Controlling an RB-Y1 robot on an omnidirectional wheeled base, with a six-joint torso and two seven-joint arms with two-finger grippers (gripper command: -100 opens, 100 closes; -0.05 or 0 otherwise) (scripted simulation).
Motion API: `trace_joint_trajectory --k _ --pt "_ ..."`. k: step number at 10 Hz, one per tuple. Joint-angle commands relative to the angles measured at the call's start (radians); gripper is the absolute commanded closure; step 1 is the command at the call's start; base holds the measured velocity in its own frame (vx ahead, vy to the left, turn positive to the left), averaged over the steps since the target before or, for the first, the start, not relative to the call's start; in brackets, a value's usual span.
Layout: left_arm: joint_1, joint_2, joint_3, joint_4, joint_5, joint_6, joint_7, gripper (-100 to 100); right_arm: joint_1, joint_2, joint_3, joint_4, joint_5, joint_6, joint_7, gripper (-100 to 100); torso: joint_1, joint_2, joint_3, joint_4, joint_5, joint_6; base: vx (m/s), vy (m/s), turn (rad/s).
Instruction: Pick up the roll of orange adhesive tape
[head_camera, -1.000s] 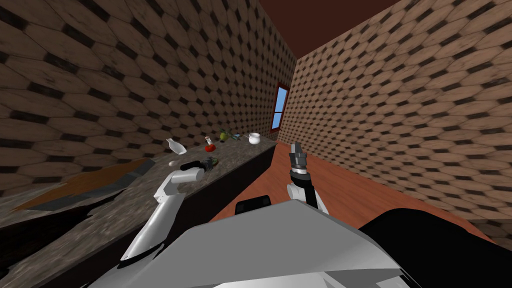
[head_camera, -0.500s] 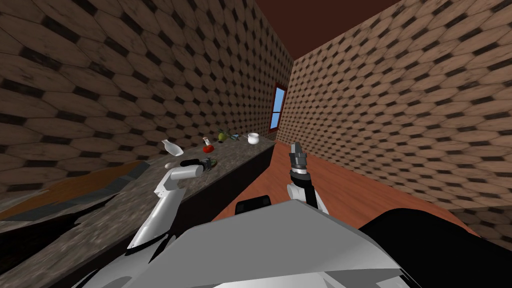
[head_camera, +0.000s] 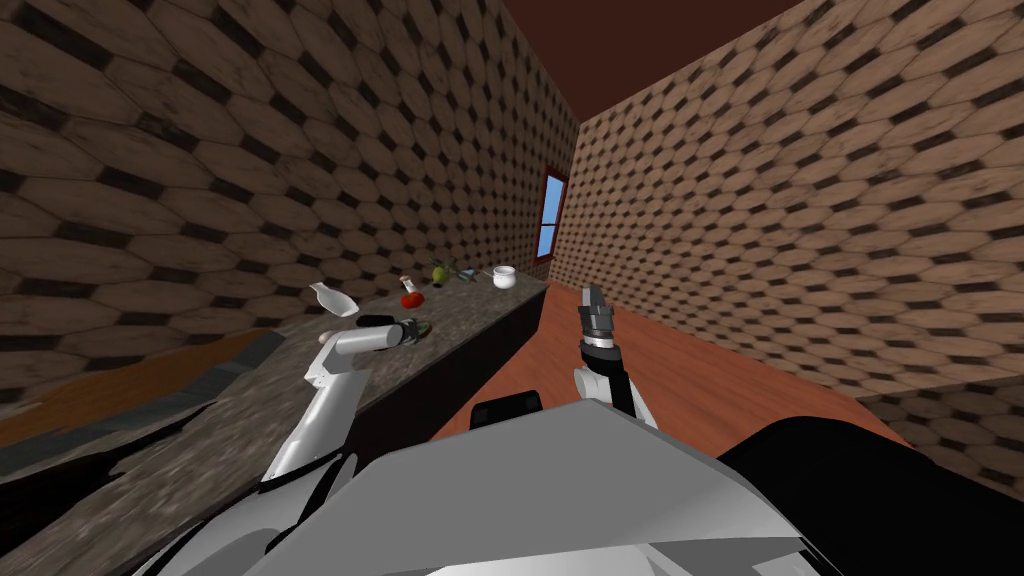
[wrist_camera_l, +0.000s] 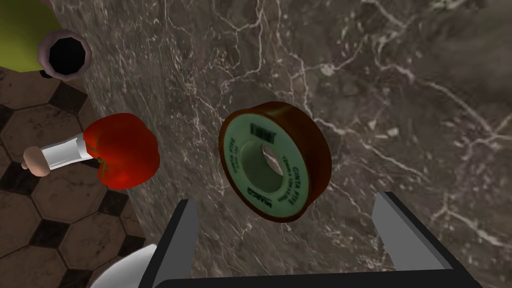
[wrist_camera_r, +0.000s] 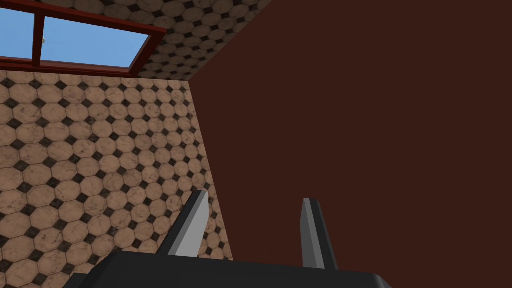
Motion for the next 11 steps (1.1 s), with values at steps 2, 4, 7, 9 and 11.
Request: trace_joint_trajectory --k 2,4,7,9,11 --pt "-0.05 -0.001 0.037 0.049 -0.003 0.077 0.016 -100 0.0 0.0 0.0 0.0 0.0 0.0 0.0 0 0.0 0.0 0.0 0.0 0.0 0.0 0.004 0.039 -0.118" --pt "-0.081 -0.003 0.063 0.079 -0.005 0.134 0.025 -100 0.0 0.0 0.0 0.0 0.0 0.0 0.0 0 0.001 0.0 0.0 0.0 0.0 -0.001 0.006 0.048 -0.074" --pt "-0.109 -0.006 0.089 0.108 -0.008 0.201 0.033 -100 0.0 0.0 0.0 0.0 0.0 0.0 0.0 0 0.001 -0.001 0.0 0.0 0.0 0.0 0.007 0.044 -0.08" --pt "-0.136 -0.009 0.115 0.136 -0.011 0.244 0.041 -100 0.0 0.0 0.0 0.0 0.0 0.0 0.0 0 0.002 0.0 0.0 0.0 0.0 0.0 0.003 0.051 -0.086" --pt "-0.182 -0.017 0.164 0.187 -0.02 0.312 0.054 -100 0.0 0.0 0.0 0.0 0.0 0.0 0.0 0 0.002 -0.001 0.0 0.0 0.001 0.0 0.018 0.07 -0.136"
